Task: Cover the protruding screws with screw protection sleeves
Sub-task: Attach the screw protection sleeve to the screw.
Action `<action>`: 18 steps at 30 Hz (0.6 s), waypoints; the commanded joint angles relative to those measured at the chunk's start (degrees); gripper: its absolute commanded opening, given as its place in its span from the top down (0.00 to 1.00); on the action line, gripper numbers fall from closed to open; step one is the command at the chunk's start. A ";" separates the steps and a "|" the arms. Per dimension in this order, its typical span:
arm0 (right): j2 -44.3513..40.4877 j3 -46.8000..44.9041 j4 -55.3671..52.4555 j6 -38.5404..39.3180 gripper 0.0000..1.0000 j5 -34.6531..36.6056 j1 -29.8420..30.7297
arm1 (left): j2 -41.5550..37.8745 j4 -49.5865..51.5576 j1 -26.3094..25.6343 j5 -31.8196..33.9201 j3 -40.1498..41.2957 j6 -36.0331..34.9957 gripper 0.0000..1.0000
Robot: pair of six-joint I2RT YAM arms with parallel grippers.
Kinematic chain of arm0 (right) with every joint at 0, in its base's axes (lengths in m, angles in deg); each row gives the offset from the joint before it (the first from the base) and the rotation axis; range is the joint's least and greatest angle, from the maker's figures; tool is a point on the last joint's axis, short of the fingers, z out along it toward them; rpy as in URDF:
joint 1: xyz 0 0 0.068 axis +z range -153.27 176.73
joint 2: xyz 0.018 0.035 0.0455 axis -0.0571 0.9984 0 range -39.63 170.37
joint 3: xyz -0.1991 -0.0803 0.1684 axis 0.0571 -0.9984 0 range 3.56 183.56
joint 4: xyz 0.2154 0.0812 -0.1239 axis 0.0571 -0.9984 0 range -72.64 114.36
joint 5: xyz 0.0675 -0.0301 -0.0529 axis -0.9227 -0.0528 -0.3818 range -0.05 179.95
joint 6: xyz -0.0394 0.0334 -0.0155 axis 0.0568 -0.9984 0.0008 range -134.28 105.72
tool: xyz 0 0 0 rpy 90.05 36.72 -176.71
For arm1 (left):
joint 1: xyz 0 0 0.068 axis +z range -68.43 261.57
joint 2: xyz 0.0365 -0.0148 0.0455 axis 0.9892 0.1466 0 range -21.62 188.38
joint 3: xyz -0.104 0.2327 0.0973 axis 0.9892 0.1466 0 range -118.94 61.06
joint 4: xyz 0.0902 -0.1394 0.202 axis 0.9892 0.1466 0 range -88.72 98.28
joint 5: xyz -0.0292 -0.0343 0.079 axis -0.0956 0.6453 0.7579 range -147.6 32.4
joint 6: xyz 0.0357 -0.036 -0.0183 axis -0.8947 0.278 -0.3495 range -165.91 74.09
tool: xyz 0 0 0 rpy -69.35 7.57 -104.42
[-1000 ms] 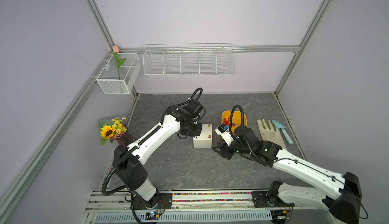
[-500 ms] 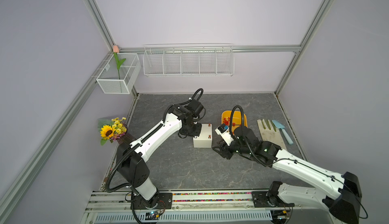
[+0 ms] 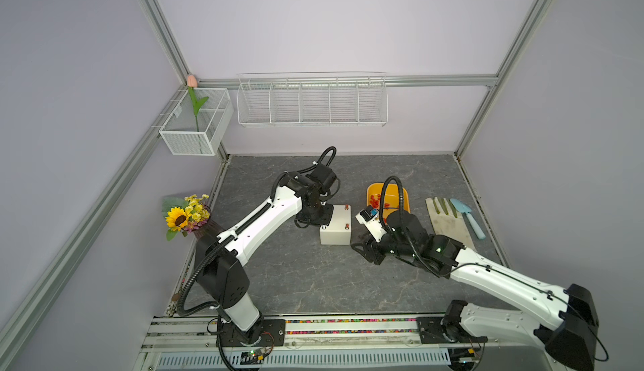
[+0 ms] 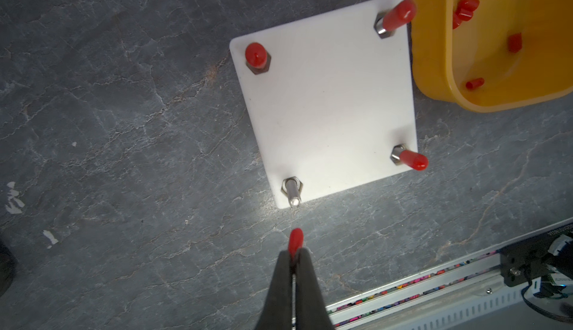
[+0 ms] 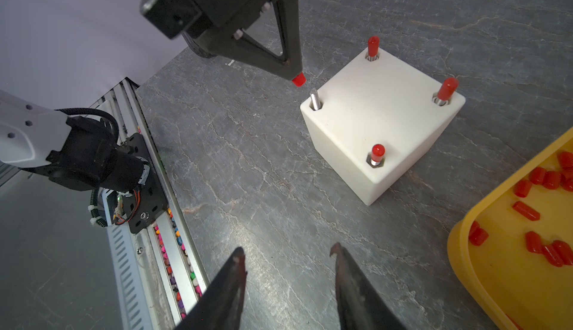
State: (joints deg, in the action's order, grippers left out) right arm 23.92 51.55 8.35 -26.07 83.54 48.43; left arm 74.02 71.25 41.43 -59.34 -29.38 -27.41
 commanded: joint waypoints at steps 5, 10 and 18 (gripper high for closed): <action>-0.66 -1.23 1.51 0.04 0.52 0.91 0.63 | 1.70 1.51 0.24 -0.19 -1.74 -0.89 0.98; -0.86 -1.29 1.42 0.11 0.52 1.11 0.66 | 2.52 1.51 0.24 0.55 -2.03 -0.84 0.98; -1.14 -1.41 1.33 0.26 0.52 1.32 0.60 | 2.99 1.36 0.17 0.67 -2.29 -0.86 0.98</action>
State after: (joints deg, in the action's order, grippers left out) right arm 23.92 51.48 8.37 -26.05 84.26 48.63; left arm 76.33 71.23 41.45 -59.32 -29.49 -27.56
